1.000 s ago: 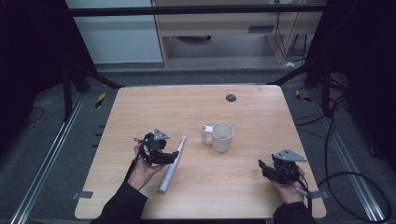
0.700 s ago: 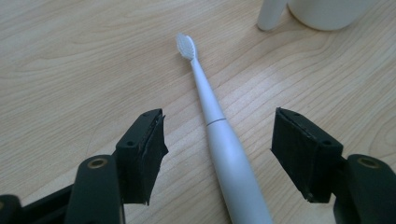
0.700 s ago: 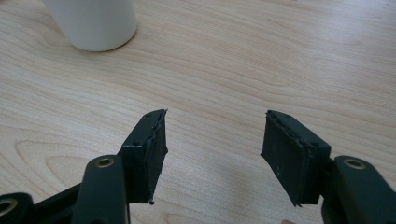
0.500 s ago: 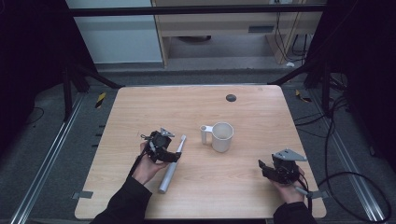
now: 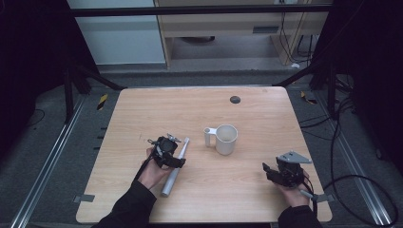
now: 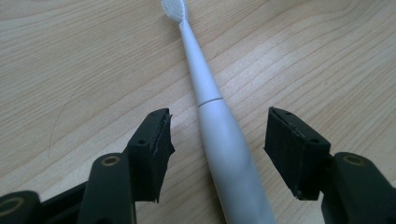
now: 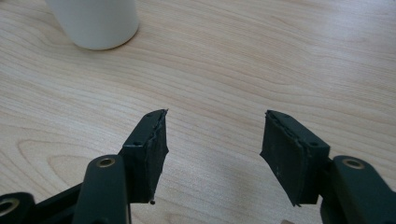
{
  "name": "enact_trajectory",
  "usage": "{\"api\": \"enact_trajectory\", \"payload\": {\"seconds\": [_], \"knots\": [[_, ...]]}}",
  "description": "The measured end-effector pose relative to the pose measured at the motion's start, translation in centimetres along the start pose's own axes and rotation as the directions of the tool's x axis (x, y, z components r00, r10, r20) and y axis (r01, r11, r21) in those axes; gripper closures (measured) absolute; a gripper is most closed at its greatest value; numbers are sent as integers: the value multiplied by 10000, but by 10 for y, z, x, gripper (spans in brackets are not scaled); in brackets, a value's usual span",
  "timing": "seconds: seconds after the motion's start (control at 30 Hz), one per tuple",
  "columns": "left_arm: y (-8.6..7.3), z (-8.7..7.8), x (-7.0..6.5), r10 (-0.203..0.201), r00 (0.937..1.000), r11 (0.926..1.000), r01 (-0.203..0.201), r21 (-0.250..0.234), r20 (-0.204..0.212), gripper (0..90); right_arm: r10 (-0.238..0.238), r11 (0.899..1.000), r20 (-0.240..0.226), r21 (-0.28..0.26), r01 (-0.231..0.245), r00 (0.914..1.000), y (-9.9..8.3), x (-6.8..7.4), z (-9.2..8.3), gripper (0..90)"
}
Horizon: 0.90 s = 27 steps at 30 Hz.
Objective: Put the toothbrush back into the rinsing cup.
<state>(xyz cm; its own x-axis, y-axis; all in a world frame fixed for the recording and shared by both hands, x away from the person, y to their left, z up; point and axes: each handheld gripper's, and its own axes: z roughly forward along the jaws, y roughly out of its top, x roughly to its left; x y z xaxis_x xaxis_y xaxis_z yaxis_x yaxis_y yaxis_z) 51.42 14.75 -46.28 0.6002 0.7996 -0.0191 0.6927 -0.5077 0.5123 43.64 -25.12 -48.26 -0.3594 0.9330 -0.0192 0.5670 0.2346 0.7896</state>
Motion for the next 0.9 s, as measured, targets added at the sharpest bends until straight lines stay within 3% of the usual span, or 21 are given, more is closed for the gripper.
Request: {"api": "enact_trajectory", "payload": {"seconds": [0.3,0.9], "knots": [[1,8,-1,-119,9999,9987,119,501,4,438,16,10000,-23,52,-16,10000,0,0,1,405],[0,10,2,-285,9995,9963,271,817,162,555,21,10000,-73,96,-21,10000,0,0,1,409]]}}
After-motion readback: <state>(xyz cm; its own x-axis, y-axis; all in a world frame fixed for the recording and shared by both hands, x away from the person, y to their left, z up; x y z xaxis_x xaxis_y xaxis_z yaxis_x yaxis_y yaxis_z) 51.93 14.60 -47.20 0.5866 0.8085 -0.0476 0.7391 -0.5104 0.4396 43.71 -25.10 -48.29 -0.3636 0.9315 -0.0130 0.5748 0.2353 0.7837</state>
